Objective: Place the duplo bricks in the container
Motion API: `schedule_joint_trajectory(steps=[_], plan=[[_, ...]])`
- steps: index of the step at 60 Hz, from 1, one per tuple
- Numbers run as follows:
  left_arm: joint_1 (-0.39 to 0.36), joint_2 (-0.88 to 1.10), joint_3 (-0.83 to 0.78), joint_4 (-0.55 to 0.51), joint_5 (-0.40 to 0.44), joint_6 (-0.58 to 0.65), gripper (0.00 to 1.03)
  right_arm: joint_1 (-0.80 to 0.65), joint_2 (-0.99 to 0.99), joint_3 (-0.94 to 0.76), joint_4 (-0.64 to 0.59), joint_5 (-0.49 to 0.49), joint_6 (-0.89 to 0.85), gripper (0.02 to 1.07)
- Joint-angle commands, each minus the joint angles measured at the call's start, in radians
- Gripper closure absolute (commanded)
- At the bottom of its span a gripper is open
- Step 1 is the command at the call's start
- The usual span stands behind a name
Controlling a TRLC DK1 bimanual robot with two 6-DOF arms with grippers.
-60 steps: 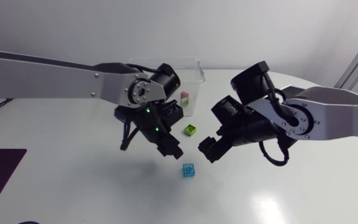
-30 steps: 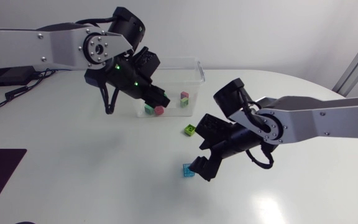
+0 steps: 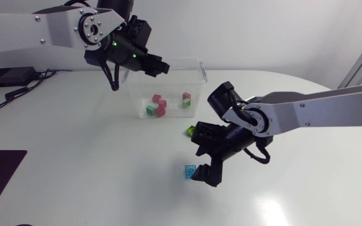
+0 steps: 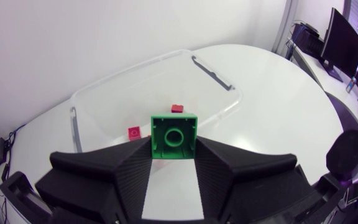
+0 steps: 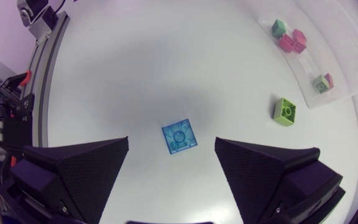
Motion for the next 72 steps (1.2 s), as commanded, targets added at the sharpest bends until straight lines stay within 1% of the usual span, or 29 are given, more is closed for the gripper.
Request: schedule_joint_trajectory(steps=[1,7,21,54,64,68,70,71,72], plan=[[0.026,0.058,0.048,0.014,-0.007,-0.035,0.72,-0.004,0.042,0.027,-0.018,-0.008,-0.056,0.07],[0.036,0.083,0.058,0.038,-0.007,-0.041,0.72,-0.004,0.065,0.042,-0.035,-0.011,-0.082,0.07],[0.057,0.162,0.124,0.057,-0.022,-0.052,0.72,-0.007,0.111,0.080,-0.069,-0.014,-0.127,0.07],[0.082,0.334,0.290,0.069,-0.061,-0.062,0.71,-0.025,0.210,0.140,-0.096,-0.007,-0.194,0.07],[0.085,0.362,0.316,0.067,-0.067,-0.064,0.70,-0.024,0.226,0.146,-0.105,-0.005,-0.208,0.07],[0.085,0.368,0.324,0.067,-0.070,-0.064,0.67,-0.021,0.230,0.148,-0.107,-0.005,-0.210,0.07],[0.085,0.369,0.324,0.064,-0.074,-0.065,0.53,-0.019,0.230,0.148,-0.107,-0.004,-0.210,0.07],[0.085,0.368,0.322,0.063,-0.074,-0.065,0.50,-0.019,0.232,0.148,-0.109,-0.004,-0.210,0.07],[0.085,0.368,0.322,0.060,-0.077,-0.065,0.39,-0.017,0.233,0.148,-0.109,-0.004,-0.210,0.07]])
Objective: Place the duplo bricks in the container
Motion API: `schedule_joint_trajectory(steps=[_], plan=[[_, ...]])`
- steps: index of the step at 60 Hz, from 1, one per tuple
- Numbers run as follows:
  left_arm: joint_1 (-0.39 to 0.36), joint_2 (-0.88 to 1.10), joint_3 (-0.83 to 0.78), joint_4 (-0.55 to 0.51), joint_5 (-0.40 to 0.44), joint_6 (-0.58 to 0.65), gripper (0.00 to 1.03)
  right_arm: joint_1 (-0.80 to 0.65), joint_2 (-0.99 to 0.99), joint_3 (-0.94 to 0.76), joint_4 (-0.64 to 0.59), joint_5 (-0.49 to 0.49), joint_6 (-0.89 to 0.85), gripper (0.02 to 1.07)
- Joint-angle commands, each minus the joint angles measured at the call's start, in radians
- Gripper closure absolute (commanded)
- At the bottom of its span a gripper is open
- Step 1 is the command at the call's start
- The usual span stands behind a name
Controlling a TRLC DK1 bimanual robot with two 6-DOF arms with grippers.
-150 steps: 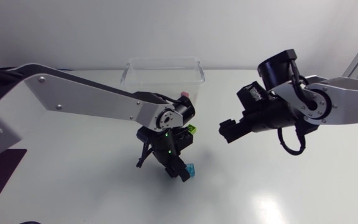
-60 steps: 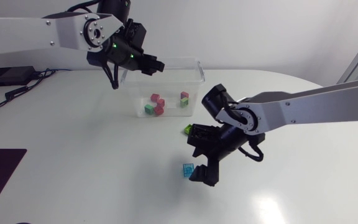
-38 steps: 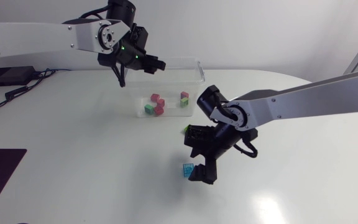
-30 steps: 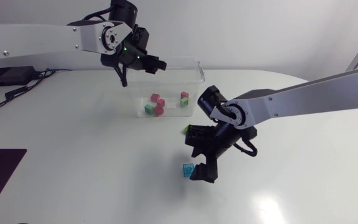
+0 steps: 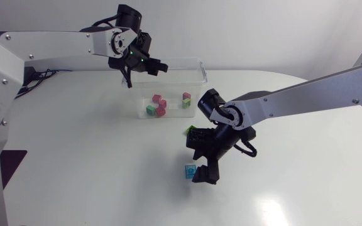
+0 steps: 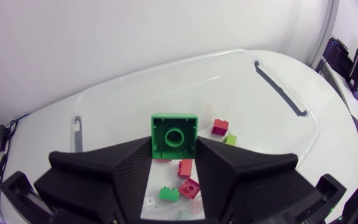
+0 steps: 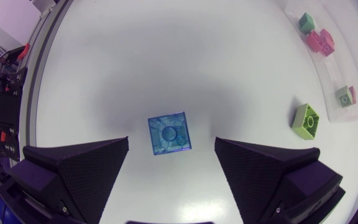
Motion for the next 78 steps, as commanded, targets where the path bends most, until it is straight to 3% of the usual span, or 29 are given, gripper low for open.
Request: schedule_joint_trajectory(steps=[1,3,6,31,43,54,65,78], plan=[[0.004,0.023,0.036,0.000,-0.011,-0.027,0.30,0.005,0.032,0.016,-0.020,-0.001,-0.029,0.07],[0.003,0.018,0.036,-0.009,-0.013,-0.027,0.16,0.007,0.033,0.014,-0.022,0.001,-0.029,0.07],[0.001,0.011,0.036,-0.021,-0.018,-0.027,0.05,0.010,0.035,0.014,-0.022,0.002,-0.031,0.07],[-0.007,-0.161,-0.010,-0.126,-0.030,-0.029,0.04,0.033,0.047,0.025,-0.036,0.014,-0.022,0.13],[-0.007,-0.310,-0.108,-0.126,-0.034,-0.029,0.04,0.038,0.058,0.037,-0.042,0.028,-0.018,0.13],[-0.014,-0.423,-0.243,-0.126,-0.045,-0.024,0.04,0.038,0.068,0.039,-0.042,0.031,-0.018,0.22],[-0.020,-0.515,-0.390,-0.127,-0.054,-0.019,0.04,0.047,0.079,0.049,-0.046,0.033,-0.012,0.36],[-0.020,-0.624,-0.545,-0.126,-0.065,0.004,0.04,0.059,0.094,0.062,-0.046,0.033,0.008,0.74]])
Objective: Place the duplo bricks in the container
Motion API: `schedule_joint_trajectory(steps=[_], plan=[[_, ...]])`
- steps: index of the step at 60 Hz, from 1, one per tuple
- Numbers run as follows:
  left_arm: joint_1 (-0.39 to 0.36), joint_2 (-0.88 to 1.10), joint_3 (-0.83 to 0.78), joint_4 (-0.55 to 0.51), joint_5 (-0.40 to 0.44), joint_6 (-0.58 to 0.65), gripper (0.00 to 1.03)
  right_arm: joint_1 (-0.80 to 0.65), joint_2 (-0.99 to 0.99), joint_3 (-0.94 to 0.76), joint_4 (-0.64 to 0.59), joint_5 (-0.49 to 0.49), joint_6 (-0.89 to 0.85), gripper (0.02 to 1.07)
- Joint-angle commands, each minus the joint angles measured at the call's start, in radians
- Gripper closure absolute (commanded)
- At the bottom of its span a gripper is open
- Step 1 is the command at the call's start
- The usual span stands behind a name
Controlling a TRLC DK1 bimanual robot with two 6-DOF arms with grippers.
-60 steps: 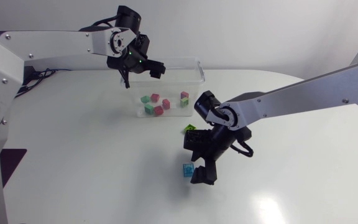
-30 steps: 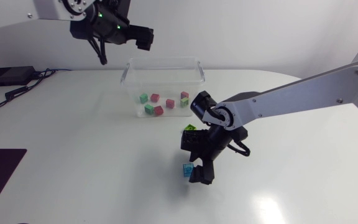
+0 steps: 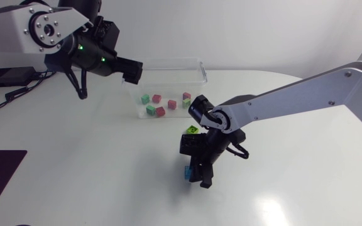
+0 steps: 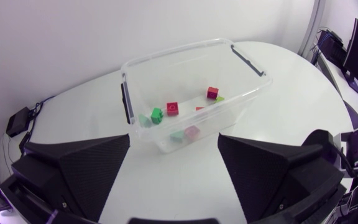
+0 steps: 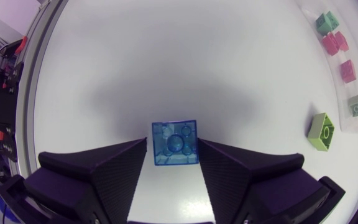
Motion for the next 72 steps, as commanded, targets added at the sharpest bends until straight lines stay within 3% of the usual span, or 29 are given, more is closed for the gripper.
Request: schedule_joint_trajectory(steps=[1,34,52,72], plan=[[-0.005,-0.072,-0.069,-0.008,-0.006,0.002,0.04,0.010,0.027,0.020,-0.019,0.003,0.012,0.74],[-0.082,-0.194,-0.370,-0.007,-0.009,0.073,0.04,-0.088,-0.214,0.032,-0.069,-0.002,0.083,0.75],[-0.086,-0.227,-0.483,-0.004,-0.009,0.122,0.05,-0.149,-0.232,0.198,-0.042,-0.008,0.221,0.75],[-0.040,-0.317,-0.566,-0.004,-0.009,0.162,0.05,-0.171,-0.130,0.431,-0.017,0.044,0.356,0.75]])
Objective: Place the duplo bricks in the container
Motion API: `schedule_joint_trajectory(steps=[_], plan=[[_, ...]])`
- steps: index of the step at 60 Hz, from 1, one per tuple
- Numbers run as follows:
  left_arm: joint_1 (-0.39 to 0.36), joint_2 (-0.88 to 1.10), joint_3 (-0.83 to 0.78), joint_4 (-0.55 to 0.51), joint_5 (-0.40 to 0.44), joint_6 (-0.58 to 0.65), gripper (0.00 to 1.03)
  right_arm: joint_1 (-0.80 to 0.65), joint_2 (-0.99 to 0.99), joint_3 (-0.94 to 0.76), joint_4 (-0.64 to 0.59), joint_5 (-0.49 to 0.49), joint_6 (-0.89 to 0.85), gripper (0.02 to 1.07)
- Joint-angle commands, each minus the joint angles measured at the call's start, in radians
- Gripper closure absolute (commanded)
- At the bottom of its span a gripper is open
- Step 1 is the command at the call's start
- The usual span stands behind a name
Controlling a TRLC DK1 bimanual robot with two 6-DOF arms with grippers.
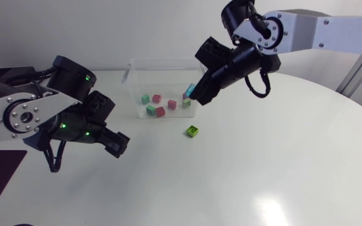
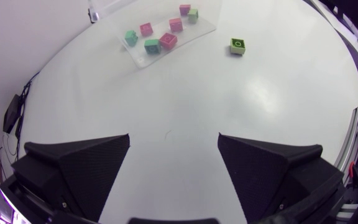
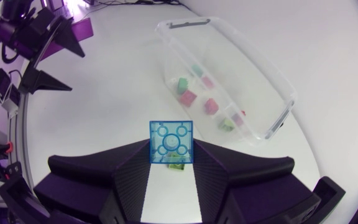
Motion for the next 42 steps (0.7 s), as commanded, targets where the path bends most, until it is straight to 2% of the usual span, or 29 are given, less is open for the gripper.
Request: schedule_joint_trajectory(steps=[1,11,42], plan=[[0.021,-0.046,-0.044,-0.003,-0.006,0.025,0.04,-0.013,0.064,0.066,0.008,0.018,0.056,0.75],[0.044,-0.130,-0.097,0.036,-0.006,0.026,0.05,-0.030,0.159,0.200,0.019,0.060,0.117,0.75],[0.188,-0.343,-0.196,0.128,-0.004,0.003,0.04,-0.022,0.443,0.583,-0.013,0.163,0.217,0.73]])
